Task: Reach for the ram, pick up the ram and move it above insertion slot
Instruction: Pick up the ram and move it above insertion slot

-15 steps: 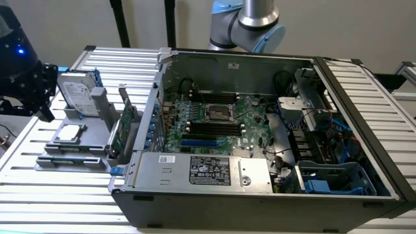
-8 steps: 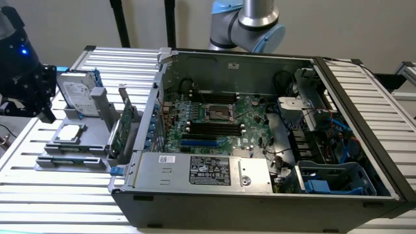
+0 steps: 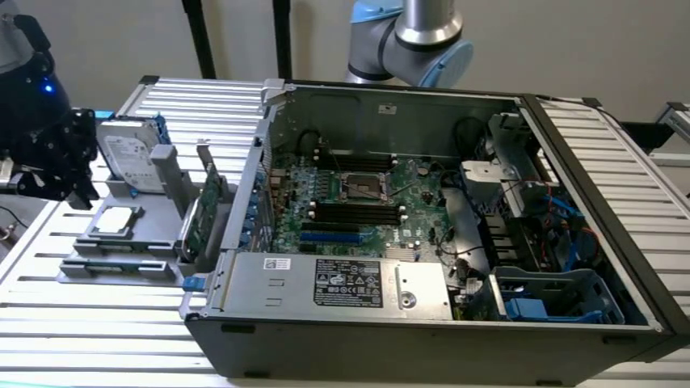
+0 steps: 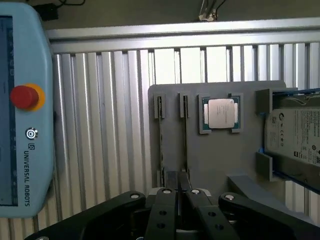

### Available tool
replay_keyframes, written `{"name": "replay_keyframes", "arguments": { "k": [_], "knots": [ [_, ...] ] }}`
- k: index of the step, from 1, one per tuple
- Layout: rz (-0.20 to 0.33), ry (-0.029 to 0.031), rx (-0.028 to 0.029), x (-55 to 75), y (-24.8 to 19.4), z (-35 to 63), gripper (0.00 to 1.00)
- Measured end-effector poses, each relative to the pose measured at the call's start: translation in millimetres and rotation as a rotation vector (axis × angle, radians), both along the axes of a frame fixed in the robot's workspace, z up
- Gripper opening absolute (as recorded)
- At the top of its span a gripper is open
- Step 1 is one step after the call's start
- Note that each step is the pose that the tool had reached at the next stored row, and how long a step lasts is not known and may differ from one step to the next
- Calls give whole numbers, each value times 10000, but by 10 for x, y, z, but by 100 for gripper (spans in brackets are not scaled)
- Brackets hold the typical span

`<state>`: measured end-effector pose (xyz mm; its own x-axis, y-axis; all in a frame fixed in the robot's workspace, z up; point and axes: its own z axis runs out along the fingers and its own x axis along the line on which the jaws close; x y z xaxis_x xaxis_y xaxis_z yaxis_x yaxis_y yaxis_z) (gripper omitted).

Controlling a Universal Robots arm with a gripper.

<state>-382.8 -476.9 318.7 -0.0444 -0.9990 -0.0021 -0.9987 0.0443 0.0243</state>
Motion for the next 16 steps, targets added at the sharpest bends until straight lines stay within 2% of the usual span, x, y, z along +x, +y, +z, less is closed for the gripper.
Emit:
{"name": "replay_keyframes", "arguments": {
  "k": [1,3,4,11,16],
  "knots": [
    [48,1,0,4,0,-17,24],
    [135,2,-1,10,0,-52,24],
    [179,1,0,11,0,-71,31],
    [446,2,-1,15,-2,-197,31],
    [518,4,-1,14,-37,-288,31]
  ]
}}
